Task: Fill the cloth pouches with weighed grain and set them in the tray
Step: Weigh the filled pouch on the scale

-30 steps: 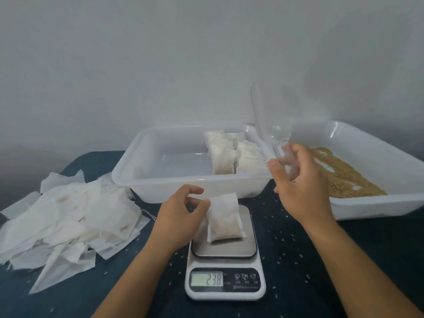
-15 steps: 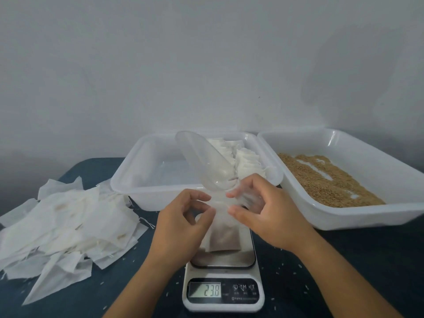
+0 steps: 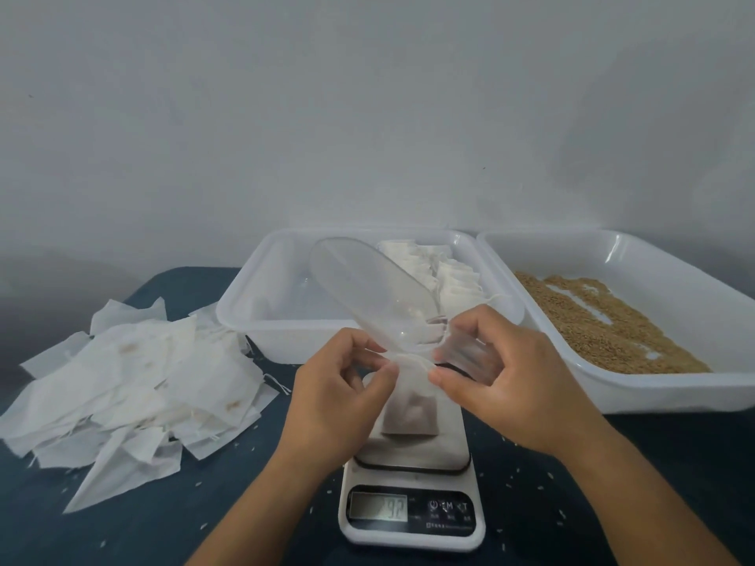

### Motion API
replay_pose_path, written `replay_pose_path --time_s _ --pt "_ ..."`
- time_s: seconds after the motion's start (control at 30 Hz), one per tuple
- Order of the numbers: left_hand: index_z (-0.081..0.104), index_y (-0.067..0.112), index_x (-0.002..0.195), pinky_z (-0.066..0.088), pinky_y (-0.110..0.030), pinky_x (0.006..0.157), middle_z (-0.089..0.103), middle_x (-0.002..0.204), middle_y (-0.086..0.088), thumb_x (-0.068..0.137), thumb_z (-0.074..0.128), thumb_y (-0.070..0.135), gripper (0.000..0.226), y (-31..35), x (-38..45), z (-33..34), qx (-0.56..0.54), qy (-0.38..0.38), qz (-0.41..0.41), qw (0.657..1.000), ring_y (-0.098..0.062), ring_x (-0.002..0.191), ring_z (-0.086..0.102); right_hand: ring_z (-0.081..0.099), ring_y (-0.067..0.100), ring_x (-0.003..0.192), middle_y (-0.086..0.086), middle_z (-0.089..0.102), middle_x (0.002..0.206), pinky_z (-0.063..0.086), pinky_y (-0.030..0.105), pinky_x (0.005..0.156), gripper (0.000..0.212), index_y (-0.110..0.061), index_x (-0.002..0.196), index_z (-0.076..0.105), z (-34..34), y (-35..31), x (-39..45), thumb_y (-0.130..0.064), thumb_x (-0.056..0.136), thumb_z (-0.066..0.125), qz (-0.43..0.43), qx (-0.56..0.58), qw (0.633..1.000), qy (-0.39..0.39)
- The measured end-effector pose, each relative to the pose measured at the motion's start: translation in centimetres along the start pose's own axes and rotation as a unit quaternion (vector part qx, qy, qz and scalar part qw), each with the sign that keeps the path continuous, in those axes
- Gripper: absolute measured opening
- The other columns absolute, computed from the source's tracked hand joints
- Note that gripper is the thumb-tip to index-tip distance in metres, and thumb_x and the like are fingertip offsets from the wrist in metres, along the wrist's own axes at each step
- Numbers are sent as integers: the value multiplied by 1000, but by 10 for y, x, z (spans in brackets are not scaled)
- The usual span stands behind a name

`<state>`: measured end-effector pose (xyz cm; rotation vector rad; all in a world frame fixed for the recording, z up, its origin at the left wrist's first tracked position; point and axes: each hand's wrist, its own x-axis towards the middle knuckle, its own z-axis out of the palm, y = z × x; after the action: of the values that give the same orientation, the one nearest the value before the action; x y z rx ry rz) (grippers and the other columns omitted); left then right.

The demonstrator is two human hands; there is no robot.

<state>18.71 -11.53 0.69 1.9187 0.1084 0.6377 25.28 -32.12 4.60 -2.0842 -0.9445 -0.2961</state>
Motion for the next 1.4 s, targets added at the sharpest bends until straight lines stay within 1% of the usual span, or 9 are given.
replay_pose_path --time_s 0.3,0.4,0.53,0.7,0.9,1.07,1.2,1.27,1.4 --pt "69 33 89 40 -9 54 64 64 20 85 80 19 18 0 -5 2 -39 -5 3 999 -1 51 48 68 2 92 -22 69 98 57 32 81 29 -41 103 54 11 3 1 -42 87 79 32 -26 998 -45" --pt "66 39 95 49 -16 66 71 87 15 80 77 43 19 -2 -4 0 -51 -43 -9 998 -4 73 62 71 4 94 -18 72 100 59 30 84 28 -39 104 57 11 2 1 -37 87 80 33 15 999 -23" --pt "54 54 120 54 -21 89 62 119 30 70 80 62 57 -4 -6 -2 -19 -170 -20 985 0 111 62 72 2 95 -15 73 98 55 16 81 25 -36 99 60 4 -4 4 -29 88 82 29 83 996 12" --pt "58 55 115 58 -27 83 71 109 23 71 80 54 49 -4 -5 2 -10 -204 -9 979 -4 98 69 67 -2 72 -11 73 94 48 8 61 24 -32 95 62 -6 -14 12 -20 89 81 16 133 991 9" --pt "67 42 102 59 -32 74 74 95 13 76 77 52 30 -4 -6 2 -9 -193 -7 981 -9 84 70 67 -2 73 -12 74 93 47 6 58 37 -46 88 59 -11 -29 17 -17 88 82 23 141 989 -35" --pt "66 45 102 55 -27 71 74 95 16 74 81 53 32 -9 -5 1 -13 -146 -31 989 -4 85 70 60 2 53 -13 74 98 49 15 50 18 -40 93 65 -23 -40 19 -40 86 82 55 129 990 -25" --pt "65 45 105 53 -17 74 73 99 22 75 83 47 35 -14 -4 -2 12 -115 -43 992 1 91 69 55 5 43 -21 74 99 48 19 45 35 -48 101 65 -67 -21 25 -77 84 56 181 35 981 63" --pt "64 48 101 50 -11 71 72 97 26 77 85 42 33 -15 -4 -3 31 -102 -40 994 5 90 67 61 6 48 -19 74 91 50 27 48 49 -47 103 63 -99 4 25 -88 82 47 238 -76 967 50" --pt "62 47 90 43 -8 65 70 90 27 79 84 41 25 -15 -3 -2 54 -95 -31 993 7 85 64 69 21 75 -5 72 86 58 42 69 47 -36 111 59 -153 73 20 -69 78 67 353 -252 899 -59"
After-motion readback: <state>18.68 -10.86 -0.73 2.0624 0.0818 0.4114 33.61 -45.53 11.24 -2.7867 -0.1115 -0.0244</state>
